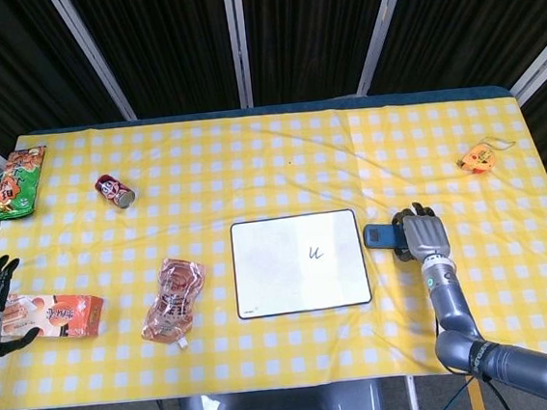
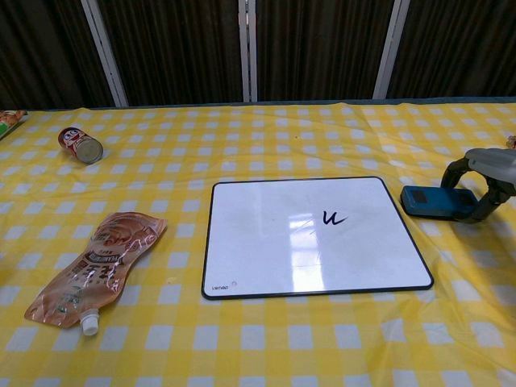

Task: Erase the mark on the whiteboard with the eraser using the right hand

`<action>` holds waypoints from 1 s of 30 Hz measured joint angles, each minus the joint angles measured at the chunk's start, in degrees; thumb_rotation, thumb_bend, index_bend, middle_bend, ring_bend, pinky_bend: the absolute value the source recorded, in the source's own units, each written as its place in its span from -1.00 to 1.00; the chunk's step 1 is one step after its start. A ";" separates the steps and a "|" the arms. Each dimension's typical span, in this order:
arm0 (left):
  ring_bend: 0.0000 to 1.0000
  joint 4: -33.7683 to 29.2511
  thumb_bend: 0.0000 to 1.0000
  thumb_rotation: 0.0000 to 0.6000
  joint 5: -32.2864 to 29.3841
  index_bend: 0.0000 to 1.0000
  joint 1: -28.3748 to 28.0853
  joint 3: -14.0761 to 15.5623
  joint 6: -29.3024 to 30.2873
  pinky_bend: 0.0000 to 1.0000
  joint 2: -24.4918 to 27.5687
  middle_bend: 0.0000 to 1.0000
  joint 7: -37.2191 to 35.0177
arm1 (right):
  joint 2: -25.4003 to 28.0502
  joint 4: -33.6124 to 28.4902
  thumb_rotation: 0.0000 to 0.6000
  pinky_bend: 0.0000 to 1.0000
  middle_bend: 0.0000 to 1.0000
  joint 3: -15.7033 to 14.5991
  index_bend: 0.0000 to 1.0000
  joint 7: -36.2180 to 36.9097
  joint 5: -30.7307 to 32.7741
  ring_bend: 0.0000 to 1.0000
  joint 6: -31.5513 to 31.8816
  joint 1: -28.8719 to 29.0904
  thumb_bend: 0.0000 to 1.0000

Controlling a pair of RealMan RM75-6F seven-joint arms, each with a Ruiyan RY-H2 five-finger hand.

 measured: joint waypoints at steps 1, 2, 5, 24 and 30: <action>-1.00 0.00 -0.80 1.00 0.03 -1.00 0.02 0.01 0.04 -1.00 0.00 -1.00 -0.07 | -0.15 0.24 1.00 -0.50 -0.29 -0.02 -0.03 0.05 -0.19 -0.61 0.18 -0.01 -0.50; -1.00 -0.02 -0.80 1.00 0.06 -1.00 0.04 0.01 0.11 -1.00 0.01 -1.00 -0.17 | -0.36 0.47 1.00 -0.32 -0.16 -0.02 0.10 0.27 -0.64 -0.44 0.49 -0.04 -0.47; -1.00 -0.10 -0.80 1.00 0.21 -1.00 0.09 0.00 0.29 -1.00 0.04 -1.00 -0.48 | -0.96 0.95 1.00 0.24 0.18 0.09 0.43 2.08 -3.12 0.08 1.79 -0.33 -0.41; -1.00 -0.52 -0.79 1.00 0.66 -1.00 0.60 -0.30 1.57 -1.00 0.64 -1.00 -2.91 | -3.21 -12.24 1.00 0.54 0.40 0.66 0.62 1.05 -18.33 0.39 8.56 1.73 -0.39; -1.00 -0.47 -0.79 1.00 1.39 -1.00 0.52 0.06 1.13 -1.00 0.99 -1.00 -4.23 | -10.25 -12.73 1.00 0.54 0.40 1.30 0.62 -4.99 -15.40 0.39 8.31 5.06 -0.39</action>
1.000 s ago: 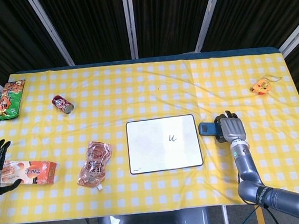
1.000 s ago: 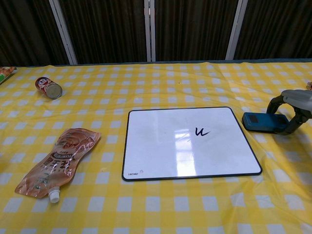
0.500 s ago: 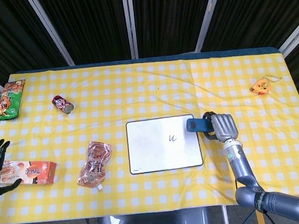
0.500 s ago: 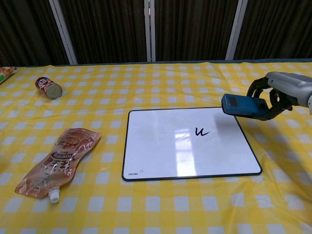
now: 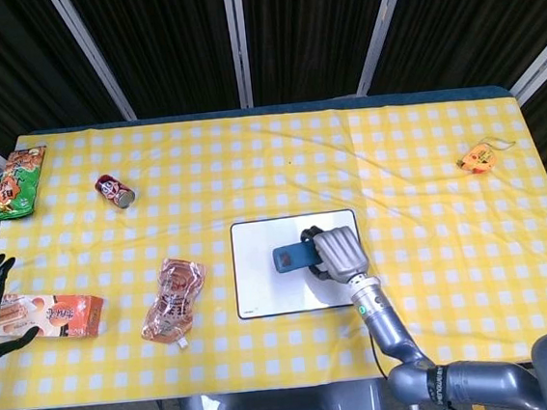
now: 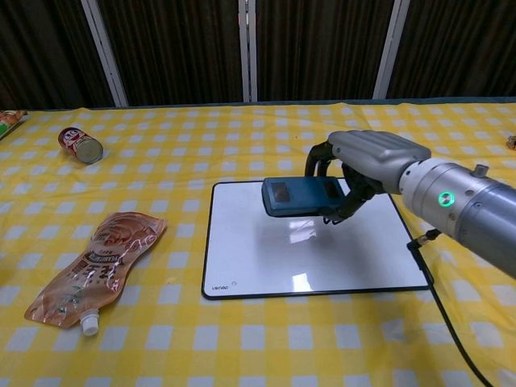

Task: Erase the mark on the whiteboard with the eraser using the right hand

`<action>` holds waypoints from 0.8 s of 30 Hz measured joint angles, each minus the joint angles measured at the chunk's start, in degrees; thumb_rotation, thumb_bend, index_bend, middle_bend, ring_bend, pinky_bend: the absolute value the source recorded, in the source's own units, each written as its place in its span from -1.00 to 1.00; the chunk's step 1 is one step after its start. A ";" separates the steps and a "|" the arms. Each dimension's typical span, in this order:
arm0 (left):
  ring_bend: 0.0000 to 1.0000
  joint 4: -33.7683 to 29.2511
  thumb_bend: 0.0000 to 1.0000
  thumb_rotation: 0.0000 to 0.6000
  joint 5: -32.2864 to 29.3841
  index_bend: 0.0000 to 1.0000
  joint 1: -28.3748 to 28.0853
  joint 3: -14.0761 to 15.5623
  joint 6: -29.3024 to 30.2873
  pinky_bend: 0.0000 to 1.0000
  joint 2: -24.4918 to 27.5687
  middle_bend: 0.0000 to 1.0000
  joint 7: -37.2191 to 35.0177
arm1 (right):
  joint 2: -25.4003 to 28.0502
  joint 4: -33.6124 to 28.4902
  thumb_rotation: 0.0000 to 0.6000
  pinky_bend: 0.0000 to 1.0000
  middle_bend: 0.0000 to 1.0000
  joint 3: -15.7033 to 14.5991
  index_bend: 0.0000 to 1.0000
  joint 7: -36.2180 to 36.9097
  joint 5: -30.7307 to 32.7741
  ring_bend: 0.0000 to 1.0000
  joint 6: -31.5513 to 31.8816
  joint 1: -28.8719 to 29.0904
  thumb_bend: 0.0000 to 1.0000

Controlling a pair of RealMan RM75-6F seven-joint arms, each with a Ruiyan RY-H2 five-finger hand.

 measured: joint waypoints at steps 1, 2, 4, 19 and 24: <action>-1.00 0.00 -0.79 1.00 -0.08 -1.00 0.02 -0.01 -0.04 -1.00 0.03 -1.00 -0.21 | -1.08 0.38 1.00 0.54 0.40 0.01 0.62 -0.63 0.33 0.39 -0.07 0.44 -0.39; -1.00 -0.01 -0.79 1.00 -0.37 -1.00 0.05 -0.09 -0.05 -1.00 0.06 -1.00 -0.39 | -2.43 1.19 1.00 0.54 0.40 0.04 0.62 -1.26 0.77 0.39 -0.21 0.98 -0.39; -1.00 0.02 -0.79 1.00 -0.83 -1.00 0.11 -0.25 -0.03 -1.00 0.09 -1.00 -0.70 | -4.15 2.83 1.00 0.54 0.40 0.13 0.62 -1.87 1.41 0.39 -0.43 1.63 -0.39; -1.00 0.48 -0.79 1.00 -1.91 -1.00 0.00 -0.93 -0.30 -1.00 -0.37 -1.00 -1.88 | -9.96 14.01 1.00 0.54 0.40 -0.17 0.63 -2.04 3.82 0.39 -2.81 2.77 -0.39; -1.00 0.45 -0.79 1.00 -2.20 -1.00 0.08 -1.08 -0.22 -1.00 -0.32 -1.00 -2.07 | -10.45 16.19 1.00 0.54 0.40 -0.27 0.64 -1.20 3.64 0.39 -3.08 2.22 -0.39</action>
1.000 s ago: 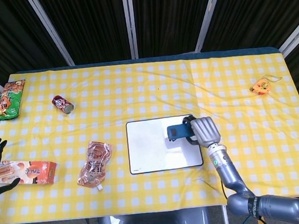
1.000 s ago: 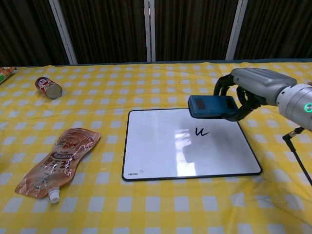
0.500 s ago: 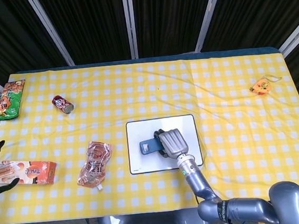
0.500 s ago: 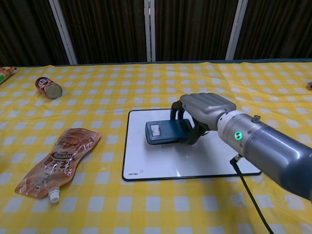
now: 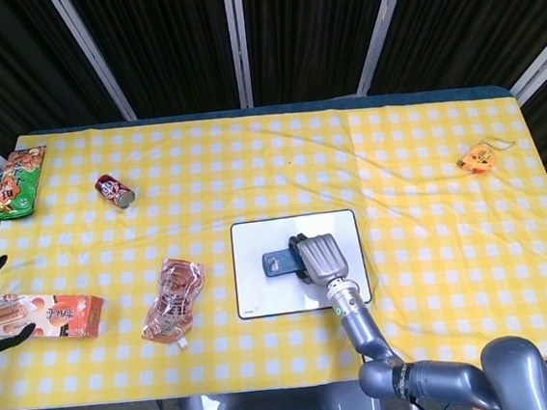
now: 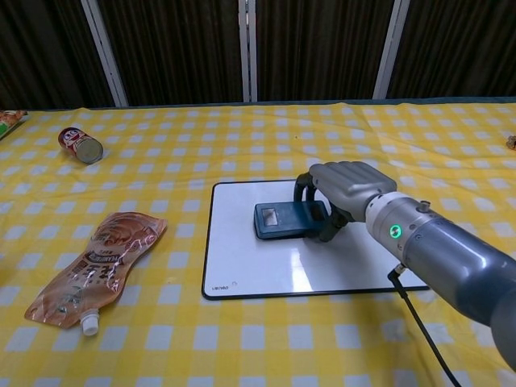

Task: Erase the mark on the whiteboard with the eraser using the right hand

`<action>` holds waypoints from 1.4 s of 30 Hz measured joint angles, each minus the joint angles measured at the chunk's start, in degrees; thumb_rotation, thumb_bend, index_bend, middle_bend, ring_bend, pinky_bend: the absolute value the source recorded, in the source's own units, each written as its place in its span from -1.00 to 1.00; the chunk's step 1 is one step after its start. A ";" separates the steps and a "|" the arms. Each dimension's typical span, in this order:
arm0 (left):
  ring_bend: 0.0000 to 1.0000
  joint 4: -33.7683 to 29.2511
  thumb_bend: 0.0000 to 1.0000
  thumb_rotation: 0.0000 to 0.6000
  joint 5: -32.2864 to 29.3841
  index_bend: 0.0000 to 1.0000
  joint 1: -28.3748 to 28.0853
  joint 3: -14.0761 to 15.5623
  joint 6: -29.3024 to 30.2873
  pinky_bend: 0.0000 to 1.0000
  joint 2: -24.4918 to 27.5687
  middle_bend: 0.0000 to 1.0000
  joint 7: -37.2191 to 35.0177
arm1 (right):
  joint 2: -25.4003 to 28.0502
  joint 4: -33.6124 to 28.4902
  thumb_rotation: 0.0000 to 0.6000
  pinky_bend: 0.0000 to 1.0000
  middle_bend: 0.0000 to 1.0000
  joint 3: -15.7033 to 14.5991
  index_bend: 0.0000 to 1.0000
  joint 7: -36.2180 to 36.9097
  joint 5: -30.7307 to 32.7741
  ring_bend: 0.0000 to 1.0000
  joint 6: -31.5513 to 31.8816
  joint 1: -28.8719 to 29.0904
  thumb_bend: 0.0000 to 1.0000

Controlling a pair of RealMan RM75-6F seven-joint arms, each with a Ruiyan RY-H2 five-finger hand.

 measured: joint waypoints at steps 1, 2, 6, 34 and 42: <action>-1.00 0.01 -0.79 1.00 -0.05 -1.00 0.00 -0.02 0.00 -1.00 0.01 -1.00 0.00 | -0.03 0.25 1.00 0.54 0.40 0.04 0.64 0.00 -0.01 0.39 0.07 -0.11 -0.39; -1.00 0.02 -0.79 1.00 -0.12 -1.00 0.01 -0.04 -0.02 -1.00 0.02 -1.00 0.02 | -0.04 0.45 1.00 0.54 0.40 0.08 0.64 -0.17 0.04 0.39 0.23 -0.20 -0.39; -1.00 0.07 -0.79 1.00 -0.87 -1.00 -0.01 -0.20 -0.32 -1.00 0.06 -1.00 0.08 | 0.38 0.72 1.00 0.54 0.40 0.10 0.64 -1.90 0.50 0.39 1.06 -0.65 -0.39; -1.00 -1.06 -0.79 1.00 -0.33 -1.00 0.12 -0.67 0.64 -1.00 0.49 -1.00 0.08 | 7.26 -4.23 1.00 0.54 0.40 -0.22 0.64 -5.08 2.58 0.40 3.96 -5.04 -0.38; -1.00 -1.03 -0.79 1.00 -0.08 -1.00 0.02 -0.73 0.59 -1.00 0.70 -1.00 -0.58 | 3.21 -4.47 1.00 0.54 0.40 -1.61 0.64 -6.92 0.75 0.40 3.27 -3.48 -0.38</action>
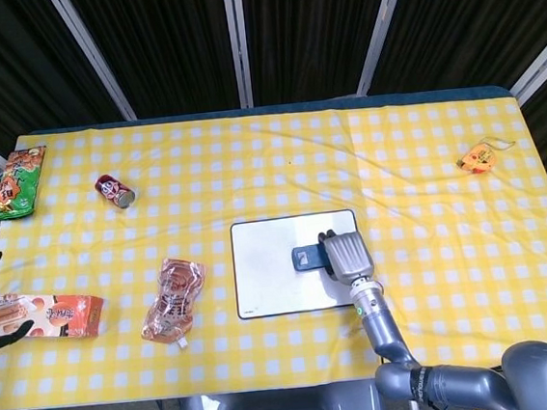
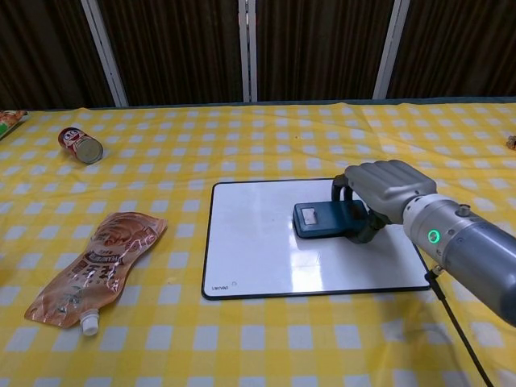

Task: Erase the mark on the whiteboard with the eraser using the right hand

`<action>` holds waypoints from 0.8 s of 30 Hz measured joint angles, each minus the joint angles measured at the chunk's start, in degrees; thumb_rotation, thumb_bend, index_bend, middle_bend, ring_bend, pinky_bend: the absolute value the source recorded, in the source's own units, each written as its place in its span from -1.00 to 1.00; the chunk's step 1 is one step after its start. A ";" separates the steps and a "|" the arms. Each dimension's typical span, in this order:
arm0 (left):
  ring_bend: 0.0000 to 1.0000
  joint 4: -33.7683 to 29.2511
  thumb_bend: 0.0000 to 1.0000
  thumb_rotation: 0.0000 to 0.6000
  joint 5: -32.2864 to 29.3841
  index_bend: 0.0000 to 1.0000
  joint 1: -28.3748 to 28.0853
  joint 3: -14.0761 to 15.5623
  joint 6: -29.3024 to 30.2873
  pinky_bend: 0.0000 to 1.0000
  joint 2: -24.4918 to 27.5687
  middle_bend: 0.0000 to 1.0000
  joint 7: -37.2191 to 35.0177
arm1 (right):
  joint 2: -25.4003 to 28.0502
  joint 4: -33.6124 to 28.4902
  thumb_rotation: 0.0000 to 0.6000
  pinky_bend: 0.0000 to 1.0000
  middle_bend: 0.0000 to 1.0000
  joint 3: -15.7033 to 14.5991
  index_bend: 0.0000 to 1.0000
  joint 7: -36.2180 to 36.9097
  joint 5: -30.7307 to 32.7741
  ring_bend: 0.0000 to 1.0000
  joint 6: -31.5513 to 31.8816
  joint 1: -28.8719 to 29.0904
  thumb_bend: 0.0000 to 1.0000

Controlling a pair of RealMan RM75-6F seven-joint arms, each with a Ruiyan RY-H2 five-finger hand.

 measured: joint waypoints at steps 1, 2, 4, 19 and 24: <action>-1.00 0.09 -0.79 1.00 0.00 -1.00 -0.01 0.00 -0.02 -1.00 0.02 -1.00 -0.09 | -0.40 0.09 1.00 0.54 0.40 -0.08 0.64 -0.21 -0.28 0.40 -0.03 0.21 -0.38; -1.00 0.22 -0.79 1.00 -0.01 -1.00 -0.01 0.00 -0.07 -1.00 0.02 -1.00 -0.23 | -1.03 0.32 1.00 0.54 0.40 -0.12 0.64 -0.50 -0.54 0.40 -0.10 0.53 -0.38; -1.00 0.28 -0.79 1.00 -0.04 -1.00 -0.01 -0.02 -0.08 -1.00 0.03 -1.00 -0.30 | -1.92 0.86 1.00 0.54 0.40 0.00 0.64 -0.86 -0.69 0.40 -0.26 1.00 -0.39; -1.00 0.82 -0.79 1.00 -0.02 -1.00 -0.12 0.09 -0.55 -1.00 0.24 -1.00 -1.10 | -5.01 10.54 1.00 0.54 0.40 2.93 0.64 0.52 -1.13 0.40 -1.24 2.85 -0.39; -1.00 0.66 -0.79 1.00 0.43 -1.00 -0.09 0.26 -0.40 -1.00 0.25 -1.00 -1.04 | -4.14 11.84 1.00 0.54 0.40 4.16 0.64 1.97 -0.78 0.40 -0.90 2.01 -0.39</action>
